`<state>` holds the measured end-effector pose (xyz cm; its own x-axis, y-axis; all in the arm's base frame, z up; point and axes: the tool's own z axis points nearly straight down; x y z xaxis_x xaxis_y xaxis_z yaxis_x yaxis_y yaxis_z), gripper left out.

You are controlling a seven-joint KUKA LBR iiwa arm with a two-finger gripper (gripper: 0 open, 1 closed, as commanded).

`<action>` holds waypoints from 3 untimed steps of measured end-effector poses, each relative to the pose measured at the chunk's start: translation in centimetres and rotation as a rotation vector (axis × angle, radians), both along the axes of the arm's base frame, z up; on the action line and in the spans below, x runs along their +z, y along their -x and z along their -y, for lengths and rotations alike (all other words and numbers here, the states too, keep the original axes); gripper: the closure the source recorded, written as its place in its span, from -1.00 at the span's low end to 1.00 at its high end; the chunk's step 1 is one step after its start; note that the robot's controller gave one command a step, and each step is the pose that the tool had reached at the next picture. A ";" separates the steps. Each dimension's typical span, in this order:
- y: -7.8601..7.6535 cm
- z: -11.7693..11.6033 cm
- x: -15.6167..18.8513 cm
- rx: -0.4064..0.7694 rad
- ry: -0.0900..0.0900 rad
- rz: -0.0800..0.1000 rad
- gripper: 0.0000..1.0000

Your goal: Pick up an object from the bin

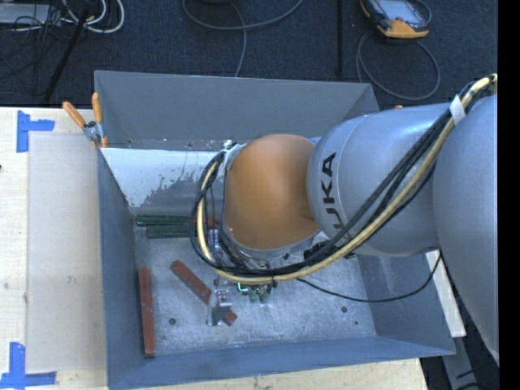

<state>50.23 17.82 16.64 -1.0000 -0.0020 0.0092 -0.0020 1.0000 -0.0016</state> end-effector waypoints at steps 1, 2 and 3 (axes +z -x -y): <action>-0.2 0.1 0.4 -0.003 -0.001 0.007 -1.00; -3.5 3.3 -9.1 0.010 -0.005 0.016 1.00; -3.5 3.3 -9.1 0.009 -0.005 0.016 1.00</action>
Offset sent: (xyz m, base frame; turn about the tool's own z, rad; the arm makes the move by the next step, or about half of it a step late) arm 0.0318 -0.0344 -0.0964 -0.0122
